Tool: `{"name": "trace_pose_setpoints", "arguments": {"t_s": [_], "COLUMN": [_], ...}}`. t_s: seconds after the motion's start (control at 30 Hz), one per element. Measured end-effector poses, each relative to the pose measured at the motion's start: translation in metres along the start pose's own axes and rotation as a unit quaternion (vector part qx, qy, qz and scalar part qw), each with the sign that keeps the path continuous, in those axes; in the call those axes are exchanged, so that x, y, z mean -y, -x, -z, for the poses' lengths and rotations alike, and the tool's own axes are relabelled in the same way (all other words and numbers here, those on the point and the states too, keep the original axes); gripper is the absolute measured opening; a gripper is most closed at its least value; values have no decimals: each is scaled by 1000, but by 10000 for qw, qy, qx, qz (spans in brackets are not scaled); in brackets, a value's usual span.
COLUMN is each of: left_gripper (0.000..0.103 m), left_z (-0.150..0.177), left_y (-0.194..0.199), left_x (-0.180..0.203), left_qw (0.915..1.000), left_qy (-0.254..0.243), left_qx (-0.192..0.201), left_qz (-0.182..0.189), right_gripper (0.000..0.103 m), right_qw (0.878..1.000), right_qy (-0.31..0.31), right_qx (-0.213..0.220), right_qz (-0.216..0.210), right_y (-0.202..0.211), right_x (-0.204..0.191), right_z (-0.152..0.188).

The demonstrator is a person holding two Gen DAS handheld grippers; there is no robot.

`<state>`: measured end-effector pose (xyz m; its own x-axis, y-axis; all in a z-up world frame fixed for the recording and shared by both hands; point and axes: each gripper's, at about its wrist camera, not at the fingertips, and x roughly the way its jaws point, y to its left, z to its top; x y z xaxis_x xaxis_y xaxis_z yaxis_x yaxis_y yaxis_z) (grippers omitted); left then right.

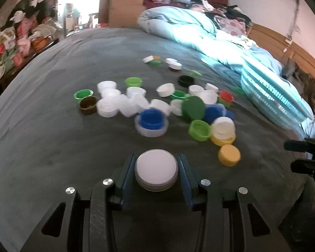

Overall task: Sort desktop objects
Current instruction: 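Grasp a stack of white caps with the left gripper while the right grasps a yellow cap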

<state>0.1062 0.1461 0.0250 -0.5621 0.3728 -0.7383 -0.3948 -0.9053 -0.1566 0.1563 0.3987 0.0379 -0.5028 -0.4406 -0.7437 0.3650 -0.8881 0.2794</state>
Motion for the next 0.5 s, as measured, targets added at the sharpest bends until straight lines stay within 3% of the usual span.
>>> {"name": "trace_pose_setpoints", "arguments": {"t_s": [0.1,0.33,0.4,0.5], "left_gripper": [44,44,44,45], "left_z": [-1,-1,0,3], "left_y": [2,2,0,-1], "left_x": [1,7,5,2], "left_qw": [10000,9998,9999,9998], "left_qy": [-41,-126,-74,-1], "left_qx": [44,14,-39,-62], "left_qz": [16,119,147,169], "right_gripper": [61,59,29,26], "right_qw": [9994,9974,9955,9968], "right_qy": [271,518,635,498], "right_qx": [-117,-495,-691,-606], "right_qz": [-200,-101,91,147], "right_y": [-32,-79,-88,-80], "right_x": [-25,-45,-47,-41], "right_z": [-20,-36,-29,-19]}}
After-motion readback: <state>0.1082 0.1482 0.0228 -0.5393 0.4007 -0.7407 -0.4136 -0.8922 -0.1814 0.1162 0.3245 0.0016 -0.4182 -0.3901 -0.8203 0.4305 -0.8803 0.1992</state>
